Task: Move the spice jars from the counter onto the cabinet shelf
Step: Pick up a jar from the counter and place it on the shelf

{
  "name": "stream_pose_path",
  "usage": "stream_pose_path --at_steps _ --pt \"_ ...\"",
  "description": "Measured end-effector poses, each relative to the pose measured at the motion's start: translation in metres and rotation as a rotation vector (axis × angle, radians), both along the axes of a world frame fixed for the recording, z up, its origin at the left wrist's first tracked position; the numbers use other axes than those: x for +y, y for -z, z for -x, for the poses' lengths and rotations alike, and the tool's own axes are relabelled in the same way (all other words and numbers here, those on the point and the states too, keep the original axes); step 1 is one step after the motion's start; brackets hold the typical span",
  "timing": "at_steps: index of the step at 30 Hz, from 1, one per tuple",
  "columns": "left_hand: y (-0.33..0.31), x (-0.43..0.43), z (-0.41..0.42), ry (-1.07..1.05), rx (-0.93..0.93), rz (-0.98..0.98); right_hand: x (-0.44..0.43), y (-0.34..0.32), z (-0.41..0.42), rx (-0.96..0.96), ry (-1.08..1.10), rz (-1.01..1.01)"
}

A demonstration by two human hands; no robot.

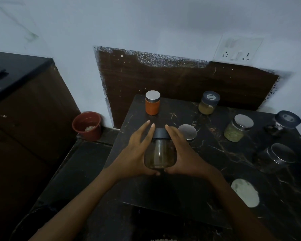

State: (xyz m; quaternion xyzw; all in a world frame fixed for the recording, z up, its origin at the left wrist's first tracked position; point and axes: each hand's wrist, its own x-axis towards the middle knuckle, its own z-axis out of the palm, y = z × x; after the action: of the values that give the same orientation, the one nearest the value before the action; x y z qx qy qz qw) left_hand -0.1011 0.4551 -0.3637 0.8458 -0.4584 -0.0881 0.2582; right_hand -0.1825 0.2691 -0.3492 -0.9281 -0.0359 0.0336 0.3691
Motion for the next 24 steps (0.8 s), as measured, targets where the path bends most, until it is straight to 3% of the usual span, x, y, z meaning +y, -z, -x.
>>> stream_pose_path --at_steps 4,10,14,20,24 --pt "0.0 -0.006 0.004 0.02 -0.001 0.028 0.0 -0.003 0.002 -0.01 -0.003 0.015" --pt "0.002 -0.003 0.003 0.002 0.178 0.127 -0.022 -0.011 0.01 0.165 -0.053 -0.064" --pt "0.007 -0.003 0.005 0.022 0.26 0.13 -0.021 -0.01 0.013 0.165 -0.015 -0.067" --pt "0.006 -0.012 0.005 0.014 0.151 0.071 -0.016 -0.014 0.012 0.106 -0.018 -0.065" --pt "0.003 -0.009 0.005 -0.025 0.24 0.161 -0.022 -0.016 0.011 0.158 -0.028 -0.097"
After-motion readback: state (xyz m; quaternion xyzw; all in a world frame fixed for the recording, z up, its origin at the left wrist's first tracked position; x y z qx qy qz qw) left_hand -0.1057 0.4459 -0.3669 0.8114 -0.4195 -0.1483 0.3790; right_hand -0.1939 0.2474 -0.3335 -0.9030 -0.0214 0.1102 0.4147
